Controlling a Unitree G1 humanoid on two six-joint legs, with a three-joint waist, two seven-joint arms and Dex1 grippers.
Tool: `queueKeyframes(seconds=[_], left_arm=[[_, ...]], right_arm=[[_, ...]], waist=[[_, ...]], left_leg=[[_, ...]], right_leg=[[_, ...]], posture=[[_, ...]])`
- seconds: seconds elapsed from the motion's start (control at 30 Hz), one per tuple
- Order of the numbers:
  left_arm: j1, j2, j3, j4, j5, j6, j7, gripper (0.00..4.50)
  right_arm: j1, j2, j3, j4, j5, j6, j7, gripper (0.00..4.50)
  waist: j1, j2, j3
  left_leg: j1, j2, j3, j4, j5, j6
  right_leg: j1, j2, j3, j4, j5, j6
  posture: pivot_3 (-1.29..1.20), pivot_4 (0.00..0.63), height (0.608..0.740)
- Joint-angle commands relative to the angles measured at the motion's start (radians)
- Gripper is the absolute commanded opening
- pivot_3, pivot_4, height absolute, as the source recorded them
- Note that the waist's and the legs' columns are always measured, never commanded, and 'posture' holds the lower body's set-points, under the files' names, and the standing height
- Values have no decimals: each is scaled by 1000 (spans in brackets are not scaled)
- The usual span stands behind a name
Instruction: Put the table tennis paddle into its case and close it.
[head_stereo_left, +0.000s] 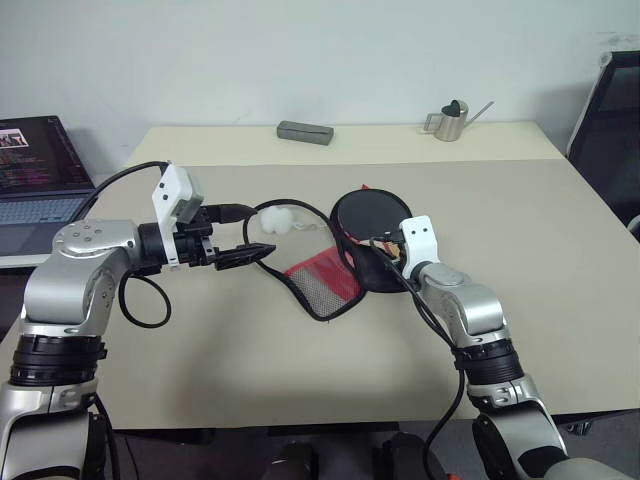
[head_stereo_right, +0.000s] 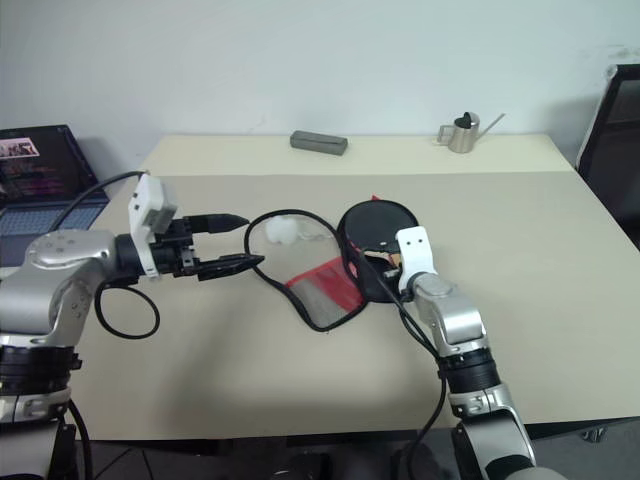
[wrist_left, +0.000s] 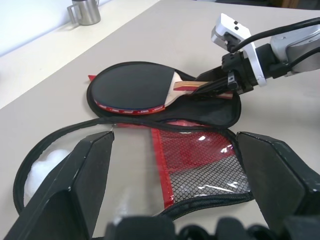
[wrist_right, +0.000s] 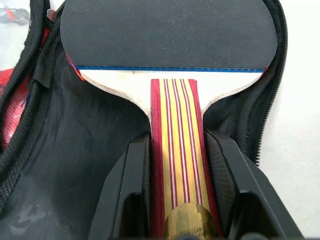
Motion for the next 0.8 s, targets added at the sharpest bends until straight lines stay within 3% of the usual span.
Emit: queueKeyframes(seconds=[0.03,0.07,0.1,0.33,0.53,0.8], left_arm=[[-1,15,31,1,-3,-27,-5,4294],[1,16,31,3,-3,-30,-7,4294],[3,16,32,4,-2,-34,-8,4294],[13,17,33,14,-2,-50,-10,4294],[32,13,46,30,2,-72,7,4294],[67,-1,69,116,51,-147,80,4294]], right_arm=[[-26,10,4,-19,-6,-24,7,1216],[-23,15,-5,-22,2,-25,11,1216],[-20,19,-11,-30,8,-18,11,1943],[-6,31,-17,-145,15,52,9,4330],[20,27,-80,-344,84,177,31,4442],[89,-180,-168,-397,167,178,194,4442]], waist=[[0,0,0],[0,0,0],[0,0,0],[1,0,0],[2,0,0],[5,0,0]], left_leg=[[0,0,0,0,0,0],[0,0,0,0,0,0],[0,0,0,0,0,0],[0,0,0,0,0,0],[0,0,-1,0,0,0],[0,0,0,0,-2,3]], right_leg=[[0,0,0,0,0,0],[0,0,0,0,0,0],[0,0,0,0,0,0],[0,0,0,0,0,0],[0,0,0,0,0,0],[0,0,0,0,0,0]], posture=[[0,150,740],[0,150,740],[0,150,740],[0,150,740],[0,150,740],[0,150,740]])
